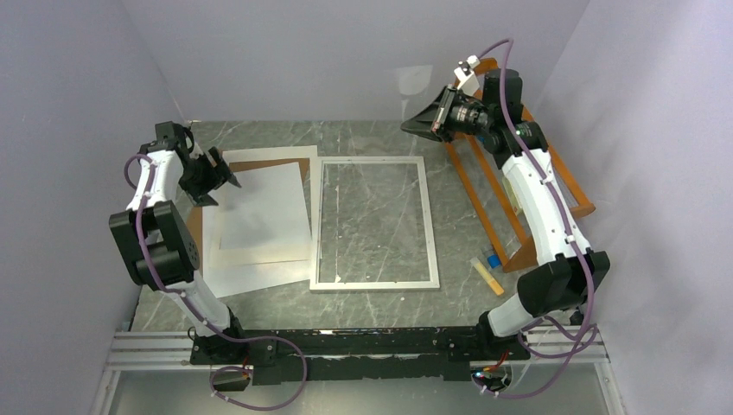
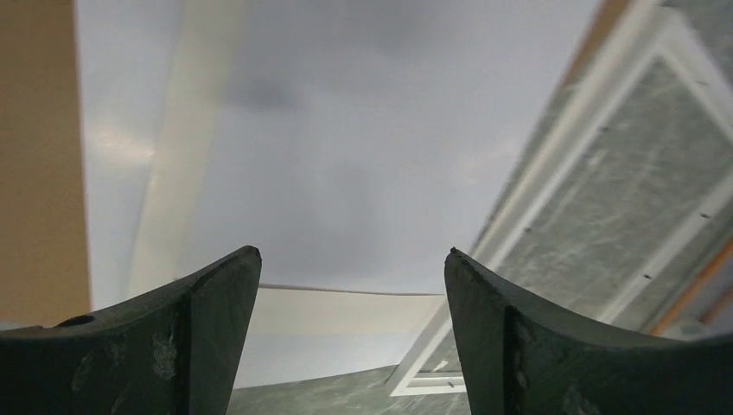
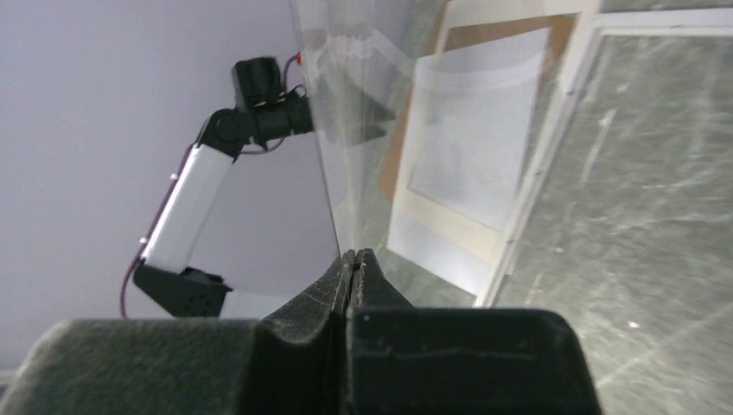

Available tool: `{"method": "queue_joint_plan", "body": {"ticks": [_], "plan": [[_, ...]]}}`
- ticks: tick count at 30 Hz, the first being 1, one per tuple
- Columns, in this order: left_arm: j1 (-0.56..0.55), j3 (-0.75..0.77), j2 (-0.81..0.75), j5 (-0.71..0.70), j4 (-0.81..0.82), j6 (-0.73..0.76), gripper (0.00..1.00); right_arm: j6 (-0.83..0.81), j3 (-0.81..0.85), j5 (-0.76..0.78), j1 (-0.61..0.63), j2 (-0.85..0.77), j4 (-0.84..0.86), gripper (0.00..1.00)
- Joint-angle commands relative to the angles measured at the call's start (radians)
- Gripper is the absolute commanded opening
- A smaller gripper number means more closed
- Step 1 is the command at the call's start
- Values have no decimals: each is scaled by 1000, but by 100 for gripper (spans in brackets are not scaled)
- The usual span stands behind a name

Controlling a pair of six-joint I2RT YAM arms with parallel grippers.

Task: Put the photo into the frame
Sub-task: Place the photo frame item in the photo frame.

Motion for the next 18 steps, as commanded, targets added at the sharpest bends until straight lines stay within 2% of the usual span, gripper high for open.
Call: {"method": "queue_joint_plan", "body": {"ticks": [1, 5, 13, 15, 18], "plan": [[-26, -9, -56, 121, 87, -42, 82, 180, -34, -117, 88, -46, 246, 0], [-30, -8, -50, 101, 87, -61, 79, 259, -38, -148, 157, -24, 310, 0], [-31, -43, -122, -96, 78, -123, 80, 300, -150, -87, 159, 15, 232, 0], [-30, -58, -139, -102, 86, -133, 81, 301, -215, -72, 154, 29, 240, 0], [-31, -84, -154, -74, 101, -136, 81, 278, -317, -61, 147, 53, 283, 6]]}}
